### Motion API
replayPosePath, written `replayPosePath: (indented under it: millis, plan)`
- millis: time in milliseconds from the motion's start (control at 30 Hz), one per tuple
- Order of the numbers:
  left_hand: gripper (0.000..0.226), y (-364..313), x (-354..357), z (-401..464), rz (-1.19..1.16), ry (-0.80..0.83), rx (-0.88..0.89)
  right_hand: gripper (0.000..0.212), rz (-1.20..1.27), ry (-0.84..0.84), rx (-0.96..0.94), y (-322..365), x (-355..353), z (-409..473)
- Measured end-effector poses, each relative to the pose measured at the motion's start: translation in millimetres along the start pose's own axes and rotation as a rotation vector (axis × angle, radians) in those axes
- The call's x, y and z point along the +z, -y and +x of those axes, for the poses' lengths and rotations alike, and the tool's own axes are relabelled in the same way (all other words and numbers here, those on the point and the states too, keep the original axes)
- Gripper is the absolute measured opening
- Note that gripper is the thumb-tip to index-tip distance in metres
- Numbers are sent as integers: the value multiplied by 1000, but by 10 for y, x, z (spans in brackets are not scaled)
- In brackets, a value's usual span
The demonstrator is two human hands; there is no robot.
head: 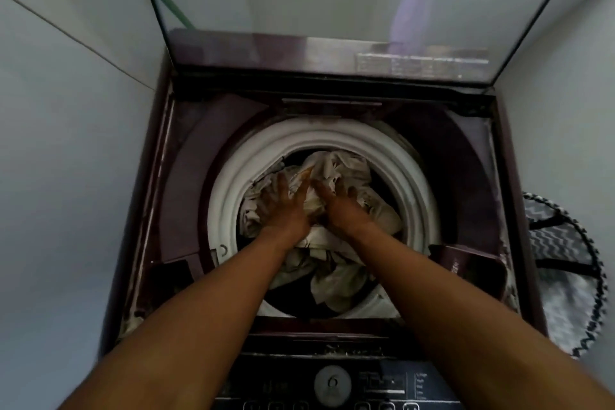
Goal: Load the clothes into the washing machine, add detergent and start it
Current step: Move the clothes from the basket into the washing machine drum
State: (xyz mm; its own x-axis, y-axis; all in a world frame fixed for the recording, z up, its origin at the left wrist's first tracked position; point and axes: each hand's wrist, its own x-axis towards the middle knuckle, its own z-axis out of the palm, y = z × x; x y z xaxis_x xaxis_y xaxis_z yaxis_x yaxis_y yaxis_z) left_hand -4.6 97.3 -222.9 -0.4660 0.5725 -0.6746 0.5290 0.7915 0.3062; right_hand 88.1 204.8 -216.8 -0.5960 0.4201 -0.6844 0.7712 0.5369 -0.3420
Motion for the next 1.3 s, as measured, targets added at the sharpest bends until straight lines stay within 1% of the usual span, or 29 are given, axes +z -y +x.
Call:
replayPosePath:
  millis: [100,200,300,367,433,467,567,667,733,767,833,900,967,1067,1200,1300]
  plan:
    - [90,101,57,170,-29,33,-43,87,-55,-18,32,75,152,154]
    - [85,197,48,313,-26,-14,-63,85,-108,-71,26,177,170,279]
    - [83,240,58,415,23,-109,-72,84,-150,-199,-48,203,174,371]
    - [83,220,42,436,26,-165,-79,77,-275,-308,-57,173,209,351]
    - [82,190,-8,426,17,-161,-85,70,-423,-398,-65,131,262,297]
    - [82,180,-41,415,8,-141,-88,70,-450,-405,-68,121,255,261]
    - [83,159,-123,319,-22,-94,-78,76,-399,-272,-39,115,160,219]
    - [78,125,-173,114,-24,-154,21,73,-358,-118,4,171,-20,154]
    - [74,75,-202,-64,4,-224,65,71,-311,-97,9,224,-124,71]
    - [72,27,-217,-136,19,-269,74,72,-301,-140,-4,239,-173,7]
    - [68,-110,-273,-244,35,-385,106,75,-297,-291,-64,237,-241,-118]
    - [59,-255,-348,-304,34,-488,180,72,-331,-406,-129,208,-302,-255]
    - [53,-370,-413,-343,18,-510,258,58,-308,-478,-168,189,-365,-375]
    - [51,-503,-496,-390,-8,-538,305,38,-259,-582,-208,175,-528,-515]
    - [39,-832,-626,-512,-73,-646,412,28,-176,-725,-241,36,-822,-754]
    - [31,-1155,-674,-669,-142,-725,539,22,-109,-882,-287,-132,-1082,-1033]
